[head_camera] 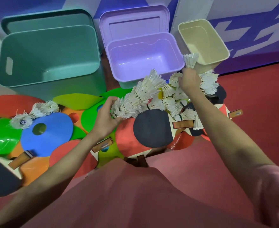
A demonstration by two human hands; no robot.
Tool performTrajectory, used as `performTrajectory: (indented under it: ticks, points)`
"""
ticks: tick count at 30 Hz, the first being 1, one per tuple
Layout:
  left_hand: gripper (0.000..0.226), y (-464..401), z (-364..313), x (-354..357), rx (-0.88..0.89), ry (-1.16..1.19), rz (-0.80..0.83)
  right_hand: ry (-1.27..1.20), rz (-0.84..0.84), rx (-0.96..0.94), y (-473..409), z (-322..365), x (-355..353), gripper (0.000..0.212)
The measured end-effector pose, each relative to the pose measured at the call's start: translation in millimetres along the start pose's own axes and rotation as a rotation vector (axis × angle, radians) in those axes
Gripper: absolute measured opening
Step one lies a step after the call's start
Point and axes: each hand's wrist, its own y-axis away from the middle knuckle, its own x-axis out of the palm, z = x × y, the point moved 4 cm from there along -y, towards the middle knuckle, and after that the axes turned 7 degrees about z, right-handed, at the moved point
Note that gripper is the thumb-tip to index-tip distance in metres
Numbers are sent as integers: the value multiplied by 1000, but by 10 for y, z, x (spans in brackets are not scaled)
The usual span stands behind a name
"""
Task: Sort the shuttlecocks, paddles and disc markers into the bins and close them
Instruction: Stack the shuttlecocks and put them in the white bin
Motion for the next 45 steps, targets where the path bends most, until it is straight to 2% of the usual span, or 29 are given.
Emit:
performTrajectory:
  ticks: [3, 7, 11, 13, 16, 19, 22, 29, 36, 45]
  points:
    - [58, 20, -22, -24, 4, 5, 9, 49, 18, 12, -105, -5, 32, 7]
    - [56, 29, -22, -70, 15, -1, 9, 61, 12, 27, -127, -46, 28, 14]
    - [55, 24, 20, -96, 2, -7, 11, 4, -110, 0, 24, -69, -206, 20]
    - [55, 10, 51, -104, -7, -20, 11, -145, -211, -16, 165, -88, -388, 21]
    - [56, -24, 81, -113, -11, -32, 16, -611, -282, -73, 419, -82, -624, 16]
    - [58, -71, 87, -103, -11, -36, 33, -975, -162, -128, 622, 52, -706, 12]
    - [58, -115, 75, -91, -2, -46, 49, -1128, 23, -91, 729, 212, -651, 23]
    - [52, -157, 14, -54, 57, -72, 46, -1051, 260, -97, 797, 399, -487, 21]
    - [54, -103, 49, -80, 52, -43, 50, -993, 324, -71, 774, 396, -453, 12]
    - [55, -103, 103, -105, 42, -19, 12, -1086, 325, -60, 741, 314, -398, 35]
